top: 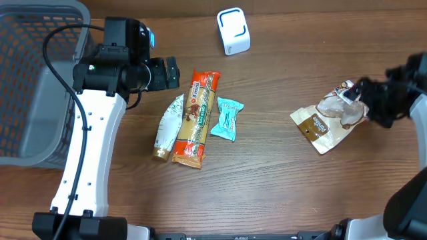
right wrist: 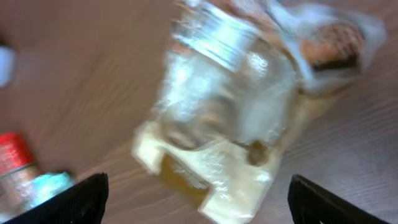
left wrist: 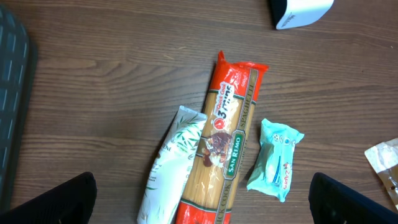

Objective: Scan the item barcode
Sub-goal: 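Reach the right gripper to the mint-green packet and grasp it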

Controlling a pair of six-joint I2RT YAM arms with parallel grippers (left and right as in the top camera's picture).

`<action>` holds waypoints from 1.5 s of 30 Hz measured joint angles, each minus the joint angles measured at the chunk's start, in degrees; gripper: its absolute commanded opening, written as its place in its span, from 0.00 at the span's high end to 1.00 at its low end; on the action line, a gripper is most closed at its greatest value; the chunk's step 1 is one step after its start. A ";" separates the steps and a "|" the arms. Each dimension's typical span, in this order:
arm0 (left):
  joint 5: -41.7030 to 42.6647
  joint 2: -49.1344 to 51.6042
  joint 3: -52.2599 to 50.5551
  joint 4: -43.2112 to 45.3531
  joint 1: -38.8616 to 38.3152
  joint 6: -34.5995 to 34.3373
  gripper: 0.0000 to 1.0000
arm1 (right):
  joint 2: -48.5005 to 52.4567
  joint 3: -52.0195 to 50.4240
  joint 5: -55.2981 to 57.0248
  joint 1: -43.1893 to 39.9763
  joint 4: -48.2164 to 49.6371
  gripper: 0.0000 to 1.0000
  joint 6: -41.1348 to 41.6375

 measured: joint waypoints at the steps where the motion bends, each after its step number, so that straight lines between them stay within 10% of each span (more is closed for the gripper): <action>1: 0.00 0.00 0.00 0.00 0.00 0.00 0.00 | -0.02 2.34 -0.98 1.09 -0.87 0.07 -0.70; 21: 0.00 0.00 0.00 0.02 0.00 0.00 0.00 | 10.91 4.68 -6.10 46.25 22.99 0.19 16.52; 45: 0.00 0.00 0.00 0.00 0.00 0.00 0.00 | 22.58 4.39 -4.26 56.08 25.40 0.24 23.08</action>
